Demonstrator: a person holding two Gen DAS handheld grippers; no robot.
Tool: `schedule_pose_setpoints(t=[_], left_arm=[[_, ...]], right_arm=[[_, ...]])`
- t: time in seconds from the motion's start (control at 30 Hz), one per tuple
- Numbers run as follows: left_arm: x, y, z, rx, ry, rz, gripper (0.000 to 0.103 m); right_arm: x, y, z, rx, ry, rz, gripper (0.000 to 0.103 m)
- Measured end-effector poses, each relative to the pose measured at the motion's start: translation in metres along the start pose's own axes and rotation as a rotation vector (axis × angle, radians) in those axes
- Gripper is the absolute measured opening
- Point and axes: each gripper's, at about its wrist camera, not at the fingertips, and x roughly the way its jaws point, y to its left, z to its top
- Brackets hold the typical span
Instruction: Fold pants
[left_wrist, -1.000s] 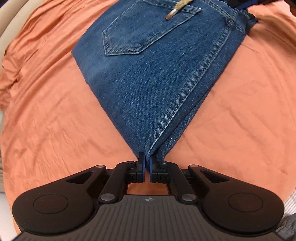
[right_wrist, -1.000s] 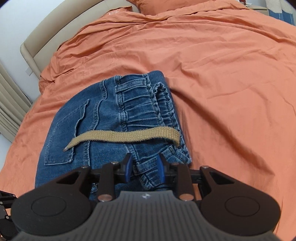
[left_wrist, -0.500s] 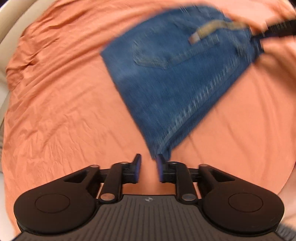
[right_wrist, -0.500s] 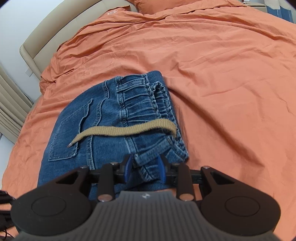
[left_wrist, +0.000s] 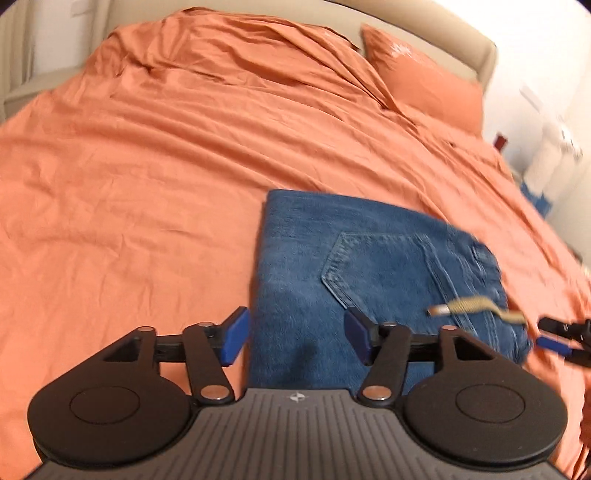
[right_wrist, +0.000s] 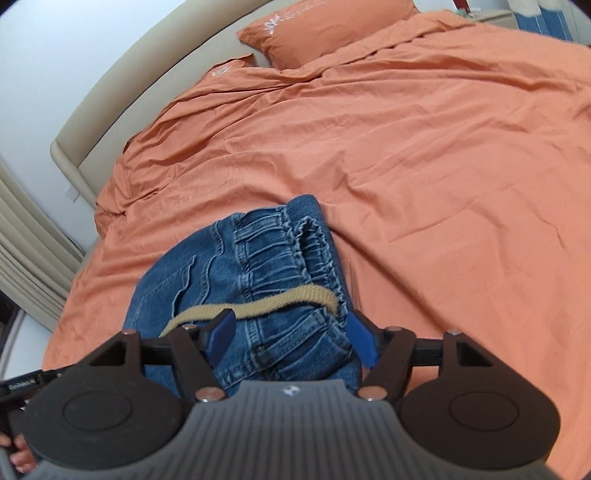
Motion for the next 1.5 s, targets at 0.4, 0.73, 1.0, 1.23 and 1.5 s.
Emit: schedule_pose_setpoints(t=[0.4, 0.73, 1.0, 1.23, 1.5], left_arm=[[0.055, 0.046, 0.014, -0.201, 0.051, -0.126, 0.074], [0.099, 0.07, 0.018, -0.342, 0.149, -0.297, 0.072], [0.113, 0.072, 0.016, -0.355, 0.144, -0.348, 0.071], [0.107, 0.069, 0.013, -0.34, 0.135, -0.339, 0.051], [0.093, 0.052, 0.013, -0.27, 0.084, -0.261, 0.023]], right_arm=[[0.058, -0.02, 0.022, 0.067, 0.084, 0.003, 0.07], [0.09, -0.041, 0.029, 0.157, 0.16, 0.136, 0.069], [0.109, -0.041, 0.037, 0.132, 0.181, 0.182, 0.062], [0.104, -0.033, 0.037, 0.078, 0.167, 0.192, 0.043], [0.091, -0.016, 0.037, -0.025, 0.12, 0.155, 0.031]])
